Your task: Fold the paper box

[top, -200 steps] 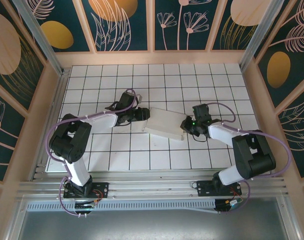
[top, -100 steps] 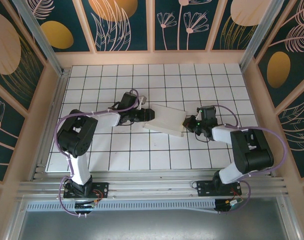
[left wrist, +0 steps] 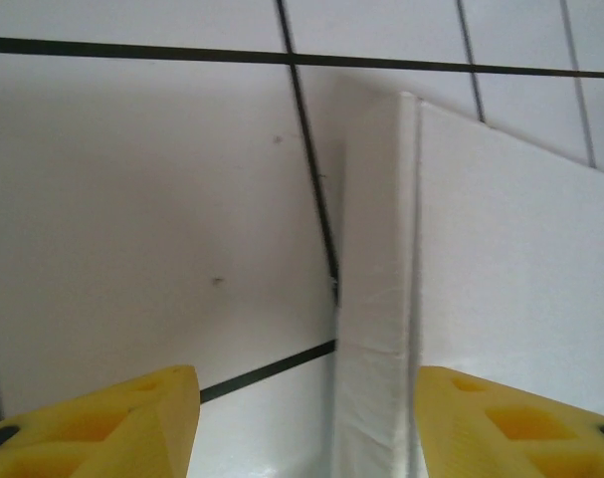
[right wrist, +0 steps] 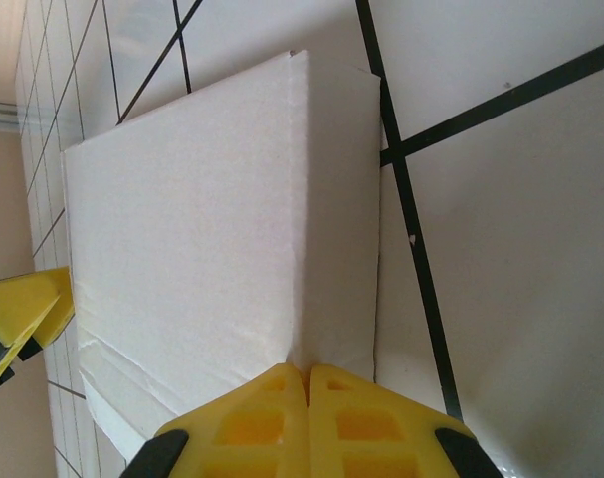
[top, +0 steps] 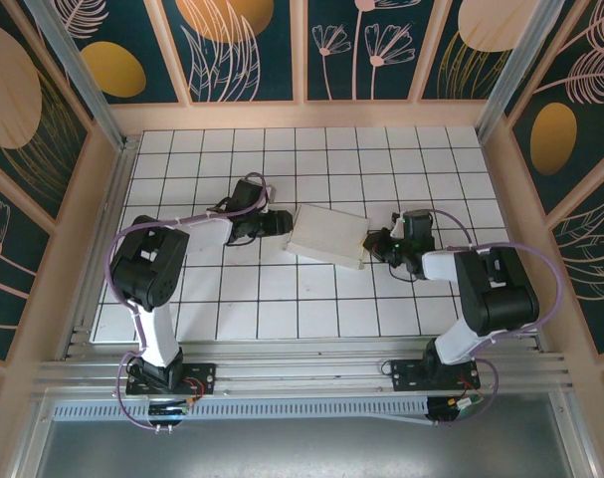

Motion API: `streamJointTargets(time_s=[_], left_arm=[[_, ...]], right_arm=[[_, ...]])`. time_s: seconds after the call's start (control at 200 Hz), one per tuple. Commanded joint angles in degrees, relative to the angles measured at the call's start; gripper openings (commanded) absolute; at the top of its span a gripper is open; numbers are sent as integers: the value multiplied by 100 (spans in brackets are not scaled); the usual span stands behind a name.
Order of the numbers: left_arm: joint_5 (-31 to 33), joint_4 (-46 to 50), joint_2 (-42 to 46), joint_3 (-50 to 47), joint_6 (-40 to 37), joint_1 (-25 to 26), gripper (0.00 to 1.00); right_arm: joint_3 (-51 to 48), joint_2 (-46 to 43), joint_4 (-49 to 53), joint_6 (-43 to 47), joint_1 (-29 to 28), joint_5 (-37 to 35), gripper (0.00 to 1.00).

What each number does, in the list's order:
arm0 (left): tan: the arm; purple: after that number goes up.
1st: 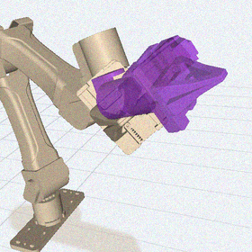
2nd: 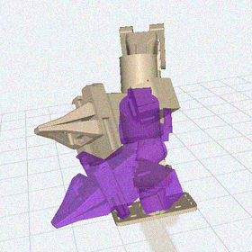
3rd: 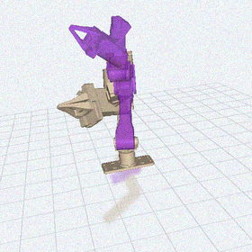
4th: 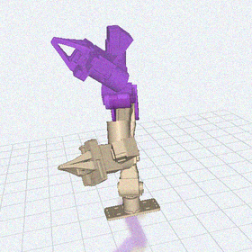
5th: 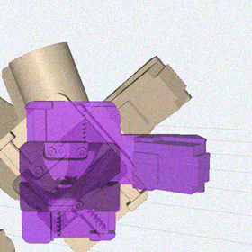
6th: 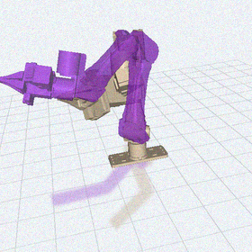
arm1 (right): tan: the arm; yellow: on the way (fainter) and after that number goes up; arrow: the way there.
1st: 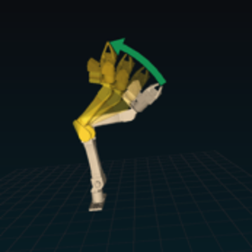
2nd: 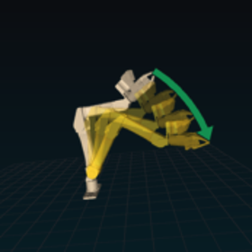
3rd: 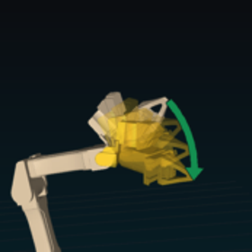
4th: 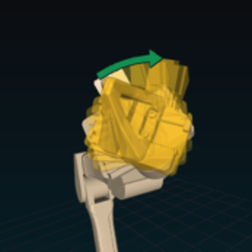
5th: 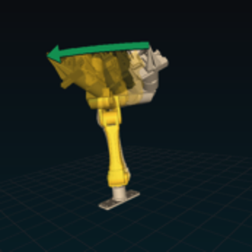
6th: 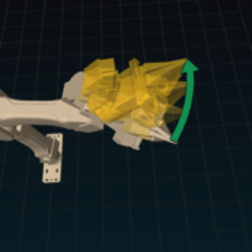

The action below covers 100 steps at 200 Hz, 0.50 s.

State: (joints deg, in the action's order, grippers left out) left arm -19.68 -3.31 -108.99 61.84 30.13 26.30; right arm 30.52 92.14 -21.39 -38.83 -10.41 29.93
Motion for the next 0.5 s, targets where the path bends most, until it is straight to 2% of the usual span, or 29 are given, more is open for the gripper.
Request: streamJointTargets(time_s=[0.0, 0.125, 0.31, 0.496], left_arm=[[-1201, -662, -305, 73, 309, 50, 59], [-2019, -1394, -610, -14, 716, 50, 59], [-2081, -1584, -841, -54, 983, 50, 58], [-2671, -3331, -624, -562, 2544, 49, 52]], right_arm=[[-308, 523, 1254, 172, 31, -585, 6], [-293, 689, 1161, 143, 36, -568, 6], [-310, 854, 1024, 174, 40, -532, 5], [-284, 887, 936, 183, 90, -472, 5]])
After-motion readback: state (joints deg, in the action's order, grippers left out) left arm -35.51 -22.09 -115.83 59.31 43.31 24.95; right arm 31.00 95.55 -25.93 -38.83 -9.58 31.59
